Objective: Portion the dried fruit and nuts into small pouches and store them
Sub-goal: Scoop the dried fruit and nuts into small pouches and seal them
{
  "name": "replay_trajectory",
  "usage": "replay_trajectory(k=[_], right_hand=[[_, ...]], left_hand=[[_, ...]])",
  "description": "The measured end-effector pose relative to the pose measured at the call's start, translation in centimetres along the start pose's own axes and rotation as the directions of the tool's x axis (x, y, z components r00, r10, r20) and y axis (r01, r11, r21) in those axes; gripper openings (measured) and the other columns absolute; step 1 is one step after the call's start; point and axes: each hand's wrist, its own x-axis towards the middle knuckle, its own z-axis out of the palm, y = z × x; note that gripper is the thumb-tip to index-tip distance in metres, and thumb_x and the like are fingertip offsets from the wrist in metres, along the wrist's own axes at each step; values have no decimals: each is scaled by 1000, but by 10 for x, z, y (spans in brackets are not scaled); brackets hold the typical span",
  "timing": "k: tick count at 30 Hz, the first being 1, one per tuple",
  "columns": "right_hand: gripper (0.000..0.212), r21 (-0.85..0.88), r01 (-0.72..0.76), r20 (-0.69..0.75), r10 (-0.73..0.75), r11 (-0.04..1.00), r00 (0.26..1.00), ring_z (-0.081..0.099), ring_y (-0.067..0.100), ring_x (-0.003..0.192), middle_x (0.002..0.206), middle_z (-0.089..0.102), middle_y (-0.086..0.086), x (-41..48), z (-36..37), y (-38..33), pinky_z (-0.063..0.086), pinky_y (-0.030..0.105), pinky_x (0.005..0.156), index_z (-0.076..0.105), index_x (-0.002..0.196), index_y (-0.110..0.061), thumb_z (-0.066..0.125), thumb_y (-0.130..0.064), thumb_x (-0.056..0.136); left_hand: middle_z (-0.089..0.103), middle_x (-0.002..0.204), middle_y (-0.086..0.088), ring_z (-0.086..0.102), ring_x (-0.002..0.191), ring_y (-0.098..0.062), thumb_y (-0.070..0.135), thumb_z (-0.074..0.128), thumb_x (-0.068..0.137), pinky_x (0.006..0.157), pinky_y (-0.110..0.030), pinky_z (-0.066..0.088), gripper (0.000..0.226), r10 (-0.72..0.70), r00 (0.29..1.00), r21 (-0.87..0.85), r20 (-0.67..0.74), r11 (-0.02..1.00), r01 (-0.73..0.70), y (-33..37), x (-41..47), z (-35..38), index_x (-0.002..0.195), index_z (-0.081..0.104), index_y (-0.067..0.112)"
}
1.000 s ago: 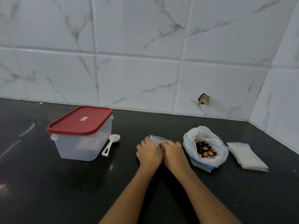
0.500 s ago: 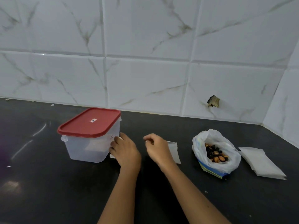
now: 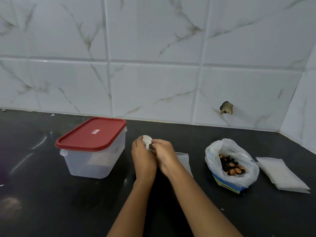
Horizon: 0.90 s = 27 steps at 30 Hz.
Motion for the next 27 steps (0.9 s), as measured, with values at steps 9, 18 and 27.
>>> replay_trajectory(k=[9, 18, 27], right_hand=[[37, -106, 144, -140, -158, 984, 977, 59, 21, 99, 118, 58, 11, -4, -72, -11, 48, 20, 57, 53, 125, -6, 56, 1, 88], [50, -516, 95, -233, -246, 851, 941, 51, 27, 113, 130, 47, 12, 1, -96, -12, 46, 33, 82, 35, 140, -12, 42, -5, 91], [33, -449, 138, -185, -243, 883, 952, 49, 9, 75, 110, 64, 8, -6, -109, -24, 33, 20, 52, 50, 121, -12, 45, -4, 89]], left_hand=[[43, 129, -3, 58, 92, -5, 0, 51, 90, 72, -6, 49, 43, 234, 925, -252, 300, 954, -160, 17, -21, 30, 131, 47, 12], [40, 142, -3, 40, 127, -19, 29, 51, 90, 104, -34, 34, 55, 81, 923, 217, 376, 961, -173, 20, -26, 35, 140, 32, 16], [33, 140, -14, 32, 129, -32, 76, 53, 69, 102, -43, 31, 105, -138, 933, 723, 334, 672, -160, 20, -20, 67, 140, 19, 6]])
